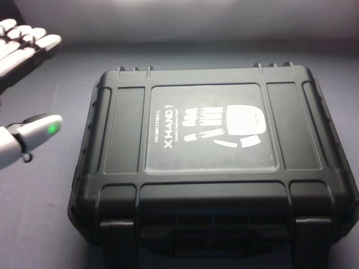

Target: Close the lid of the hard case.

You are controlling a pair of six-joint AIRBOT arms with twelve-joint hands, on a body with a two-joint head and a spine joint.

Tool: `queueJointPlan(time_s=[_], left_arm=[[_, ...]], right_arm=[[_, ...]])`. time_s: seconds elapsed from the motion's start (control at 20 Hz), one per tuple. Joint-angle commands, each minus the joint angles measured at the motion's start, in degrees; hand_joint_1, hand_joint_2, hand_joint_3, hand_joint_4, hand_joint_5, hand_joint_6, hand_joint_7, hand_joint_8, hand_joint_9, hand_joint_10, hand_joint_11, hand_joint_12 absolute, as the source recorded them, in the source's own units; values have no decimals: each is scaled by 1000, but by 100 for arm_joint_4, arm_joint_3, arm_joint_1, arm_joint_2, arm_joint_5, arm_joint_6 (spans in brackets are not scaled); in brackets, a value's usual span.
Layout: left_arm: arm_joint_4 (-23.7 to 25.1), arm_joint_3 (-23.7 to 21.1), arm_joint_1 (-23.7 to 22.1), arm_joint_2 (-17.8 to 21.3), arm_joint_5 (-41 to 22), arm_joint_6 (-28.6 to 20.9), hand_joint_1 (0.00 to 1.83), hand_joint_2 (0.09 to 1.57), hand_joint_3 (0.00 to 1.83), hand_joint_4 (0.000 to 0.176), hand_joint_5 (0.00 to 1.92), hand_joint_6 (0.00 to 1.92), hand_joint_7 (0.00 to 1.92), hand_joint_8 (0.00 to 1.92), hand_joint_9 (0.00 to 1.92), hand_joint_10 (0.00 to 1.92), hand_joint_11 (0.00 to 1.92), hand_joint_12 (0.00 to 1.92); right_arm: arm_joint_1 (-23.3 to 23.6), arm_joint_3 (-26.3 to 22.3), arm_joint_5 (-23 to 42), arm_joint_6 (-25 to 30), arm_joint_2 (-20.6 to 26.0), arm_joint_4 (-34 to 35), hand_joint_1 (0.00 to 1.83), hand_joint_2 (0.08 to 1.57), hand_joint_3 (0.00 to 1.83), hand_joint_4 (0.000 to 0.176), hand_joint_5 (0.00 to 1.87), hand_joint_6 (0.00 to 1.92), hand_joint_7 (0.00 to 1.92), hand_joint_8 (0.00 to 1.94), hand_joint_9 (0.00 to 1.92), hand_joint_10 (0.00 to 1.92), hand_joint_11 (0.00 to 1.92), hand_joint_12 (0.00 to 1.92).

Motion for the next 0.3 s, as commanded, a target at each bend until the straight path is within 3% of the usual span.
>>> queueJointPlan(time_s=[0.0,0.05,0.15,0.25], left_arm=[[-52,89,-113,-45,-973,-57,296,1368,9,0,130,0,106,1,63,1,0,18],[-21,121,-165,-108,-1036,-118,325,1341,0,0,94,0,53,0,12,0,0,3],[54,196,-272,-279,-1263,-277,75,1306,0,0,65,0,1,0,0,0,0,0],[68,200,-256,-361,-1534,-367,127,1319,0,0,13,0,0,0,0,0,0,0]], right_arm=[[52,-8,1019,69,-17,161,351,1265,0,0,93,6,65,3,15,1,5,2],[53,-13,1159,97,-54,159,455,1277,0,0,141,19,101,13,76,20,111,50],[121,-52,1481,114,-156,94,510,1242,0,0,207,6,215,8,216,13,245,123],[425,-50,1481,77,-225,-222,504,1231,0,0,215,1,320,6,326,10,316,193]])
